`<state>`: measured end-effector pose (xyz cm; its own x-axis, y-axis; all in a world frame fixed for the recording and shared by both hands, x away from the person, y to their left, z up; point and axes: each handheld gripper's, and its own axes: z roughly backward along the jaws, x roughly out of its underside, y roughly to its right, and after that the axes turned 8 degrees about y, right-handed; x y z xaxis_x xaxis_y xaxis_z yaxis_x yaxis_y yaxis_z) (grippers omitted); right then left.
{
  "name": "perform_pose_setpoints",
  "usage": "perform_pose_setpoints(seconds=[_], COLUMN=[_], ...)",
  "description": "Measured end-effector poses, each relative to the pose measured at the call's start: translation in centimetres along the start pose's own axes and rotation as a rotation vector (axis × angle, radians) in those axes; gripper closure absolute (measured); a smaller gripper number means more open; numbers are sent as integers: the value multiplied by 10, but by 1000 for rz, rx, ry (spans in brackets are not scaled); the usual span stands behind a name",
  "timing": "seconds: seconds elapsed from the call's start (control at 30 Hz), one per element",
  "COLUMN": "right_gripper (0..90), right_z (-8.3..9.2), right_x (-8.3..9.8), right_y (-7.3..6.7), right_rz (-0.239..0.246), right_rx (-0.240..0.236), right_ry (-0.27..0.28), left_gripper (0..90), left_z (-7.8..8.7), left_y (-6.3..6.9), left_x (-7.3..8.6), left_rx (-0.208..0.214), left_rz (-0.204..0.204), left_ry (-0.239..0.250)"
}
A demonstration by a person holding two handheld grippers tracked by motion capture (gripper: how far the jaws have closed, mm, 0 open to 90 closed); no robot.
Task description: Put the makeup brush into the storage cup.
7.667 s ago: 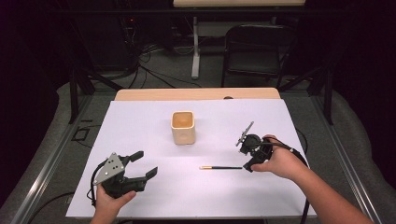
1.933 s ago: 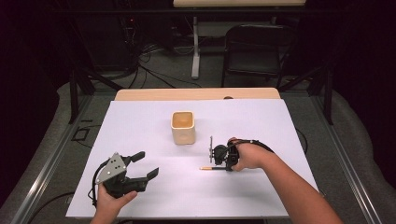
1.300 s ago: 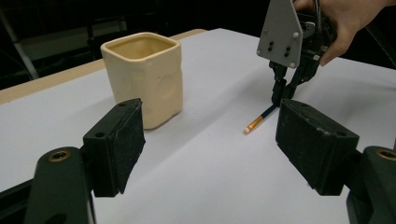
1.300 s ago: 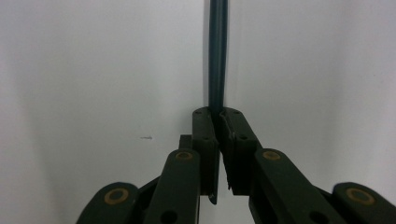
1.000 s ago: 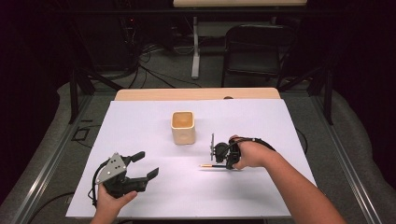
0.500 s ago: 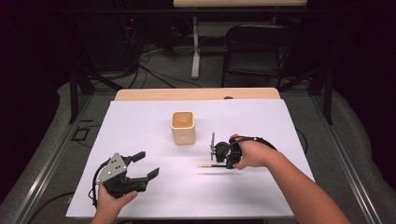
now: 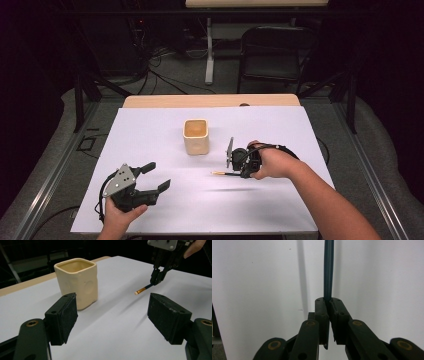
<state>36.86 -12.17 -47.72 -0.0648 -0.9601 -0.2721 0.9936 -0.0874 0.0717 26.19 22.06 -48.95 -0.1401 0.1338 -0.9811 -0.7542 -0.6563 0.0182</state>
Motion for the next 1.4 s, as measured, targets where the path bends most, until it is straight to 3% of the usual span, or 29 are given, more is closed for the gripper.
perform_pose_setpoints(seconds=[0.7,0.83,1.4], right_gripper=[844,844,845], right_z=[27,30,33], right_x=[7,10,8], right_y=[-2,-1,-20], right_rz=[-77,-90,-122], right_rx=[33,35,144], right_ry=[212,273,496], left_gripper=[243,250,257], left_z=[1,0,0], left_y=[0,0,1], left_x=[0,0,0], left_rx=[-3,1,7], left_rz=[-2,-4,-4], left_ry=[5,3,5])
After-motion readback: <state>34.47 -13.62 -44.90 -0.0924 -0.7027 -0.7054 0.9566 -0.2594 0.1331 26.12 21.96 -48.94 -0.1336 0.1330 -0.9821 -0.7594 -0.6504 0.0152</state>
